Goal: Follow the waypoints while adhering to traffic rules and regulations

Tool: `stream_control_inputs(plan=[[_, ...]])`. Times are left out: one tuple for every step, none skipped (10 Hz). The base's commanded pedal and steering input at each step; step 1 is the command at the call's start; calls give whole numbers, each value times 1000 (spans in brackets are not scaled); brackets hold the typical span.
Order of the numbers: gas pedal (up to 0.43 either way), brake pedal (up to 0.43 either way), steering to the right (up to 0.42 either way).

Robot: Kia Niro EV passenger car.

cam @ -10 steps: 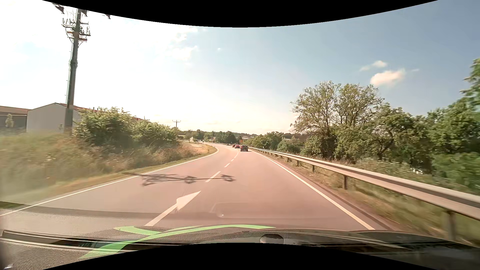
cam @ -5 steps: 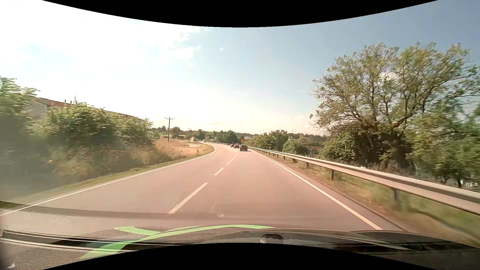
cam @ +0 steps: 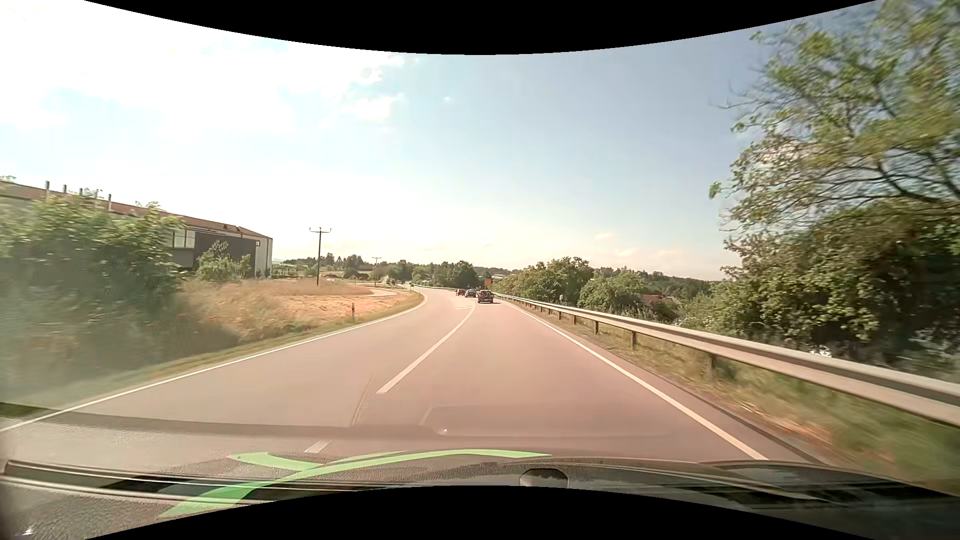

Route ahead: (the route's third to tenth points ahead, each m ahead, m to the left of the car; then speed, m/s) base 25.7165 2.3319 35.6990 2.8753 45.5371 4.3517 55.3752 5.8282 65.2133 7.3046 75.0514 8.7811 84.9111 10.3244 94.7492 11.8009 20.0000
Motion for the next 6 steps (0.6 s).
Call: stream_control_inputs(plan=[[0,0,-6],[0,0,-7],[0,61,-6],[0,91,-7],[0,104,-7],[0,91,-6]])
